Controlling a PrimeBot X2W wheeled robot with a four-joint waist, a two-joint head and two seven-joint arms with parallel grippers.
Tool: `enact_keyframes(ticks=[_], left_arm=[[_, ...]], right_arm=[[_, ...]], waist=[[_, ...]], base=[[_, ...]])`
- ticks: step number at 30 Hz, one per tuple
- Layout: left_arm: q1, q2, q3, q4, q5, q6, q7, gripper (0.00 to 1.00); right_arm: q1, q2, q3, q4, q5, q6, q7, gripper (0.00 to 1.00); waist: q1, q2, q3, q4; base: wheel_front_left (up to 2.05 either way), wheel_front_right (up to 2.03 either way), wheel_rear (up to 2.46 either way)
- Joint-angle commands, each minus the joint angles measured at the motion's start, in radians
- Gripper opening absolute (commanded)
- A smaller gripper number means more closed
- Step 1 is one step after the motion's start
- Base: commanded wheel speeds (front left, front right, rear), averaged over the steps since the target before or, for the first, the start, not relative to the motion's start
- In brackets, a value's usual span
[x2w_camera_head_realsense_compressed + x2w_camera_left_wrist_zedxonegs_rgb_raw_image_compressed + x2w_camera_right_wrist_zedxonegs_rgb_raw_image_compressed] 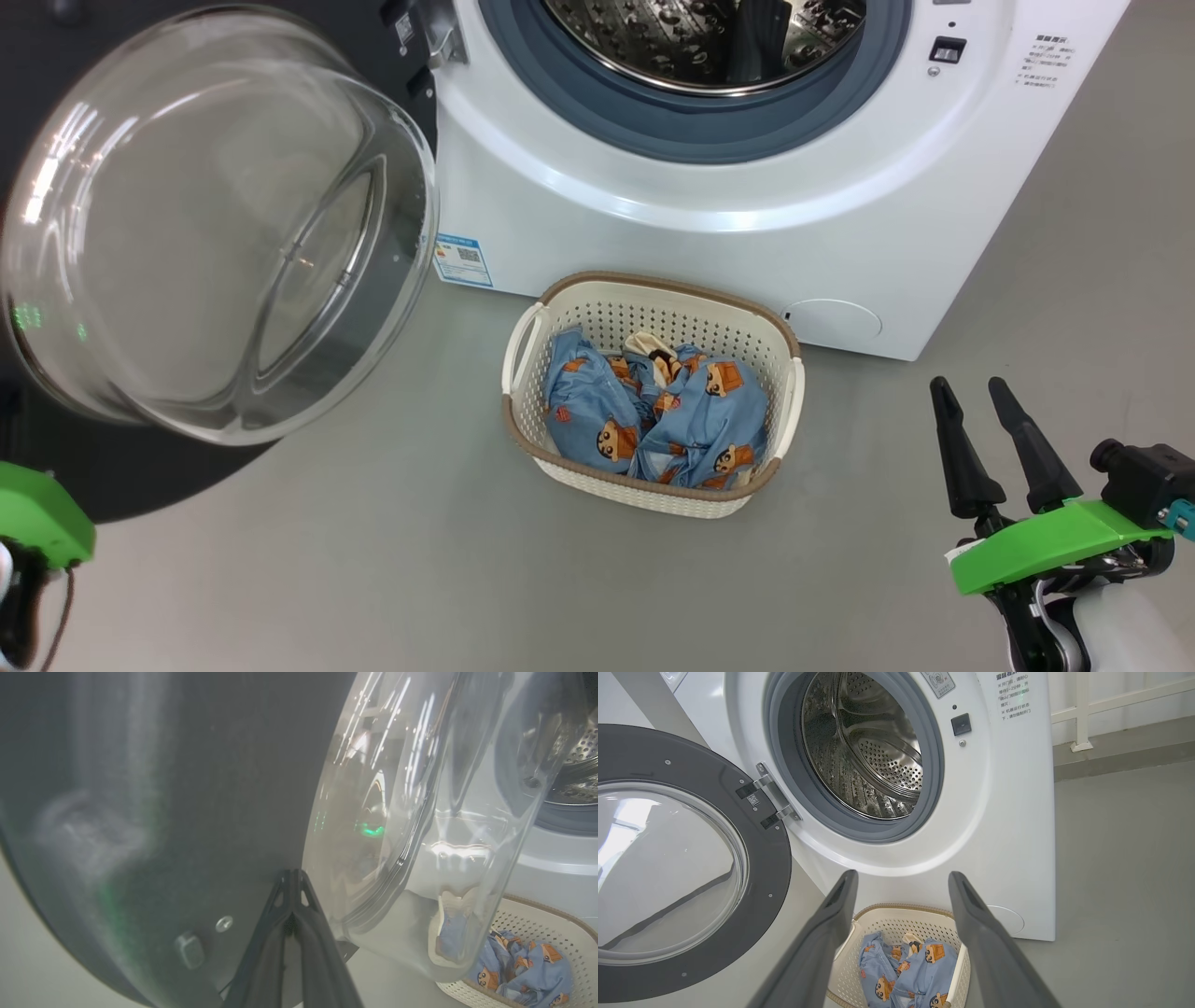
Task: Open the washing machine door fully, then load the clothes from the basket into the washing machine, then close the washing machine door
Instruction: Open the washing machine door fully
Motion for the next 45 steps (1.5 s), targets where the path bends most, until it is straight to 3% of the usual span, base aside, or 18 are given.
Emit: enact_keyframes(ticks=[1,17,28,36,37,38,39,40,45], left_arm=[[-0.067,0.080,0.039,0.017,0.015,0.001,0.003,0.00],[-0.177,0.084,0.013,0.205,0.019,-0.022,-0.017,0.00],[-0.135,0.066,0.004,0.210,0.005,-0.030,-0.036,0.00],[-0.061,0.060,0.014,0.135,-0.015,-0.026,-0.064,0.00],[-0.052,0.061,0.015,0.122,-0.015,-0.023,-0.065,0.19],[-0.041,0.060,0.017,0.108,-0.018,-0.020,-0.066,0.44],[-0.030,0.058,0.019,0.091,-0.021,-0.016,-0.070,0.84],[-0.018,0.057,0.020,0.072,-0.021,-0.012,-0.072,1.00],[0.034,0.046,0.024,-0.020,-0.032,0.003,-0.080,1.00]], right_arm=[[-0.026,-0.010,0.018,-0.023,-0.012,0.002,-0.012,1.00],[-0.012,0.008,0.022,-0.013,-0.011,0.002,-0.012,1.00],[0.007,0.014,0.024,-0.009,-0.005,0.002,-0.012,1.00],[0.018,0.014,0.025,-0.008,-0.003,0.002,-0.012,1.00],[0.018,0.014,0.025,-0.007,-0.003,0.002,-0.012,1.00],[0.019,0.013,0.025,-0.007,-0.002,0.002,-0.012,1.00],[0.020,0.013,0.025,-0.007,-0.002,0.002,-0.012,1.00],[0.021,0.013,0.024,-0.007,-0.001,0.002,-0.012,1.00],[0.030,0.010,0.023,-0.006,0.002,0.002,-0.012,1.00]], waist=[[0.0000,-0.0001,0.002,0.003],[0.0000,-0.0001,-0.027,0.009],[0.0000,-0.0001,-0.062,0.006],[0.0000,-0.0001,-0.081,0.001],[0.0000,-0.0001,-0.083,0.000],[0.0000,-0.0001,-0.085,-0.001],[0.0000,-0.0001,-0.087,-0.002],[0.0000,-0.0001,-0.089,-0.003],[0.0000,-0.0001,-0.103,-0.010]], base=[[0.00,0.00,0.00],[0.00,0.00,0.00],[0.00,0.00,0.00],[0.00,0.00,0.00],[0.00,0.00,0.00],[0.00,0.00,0.00],[0.00,0.00,0.00],[0.00,0.00,0.00],[0.00,0.00,0.00]])
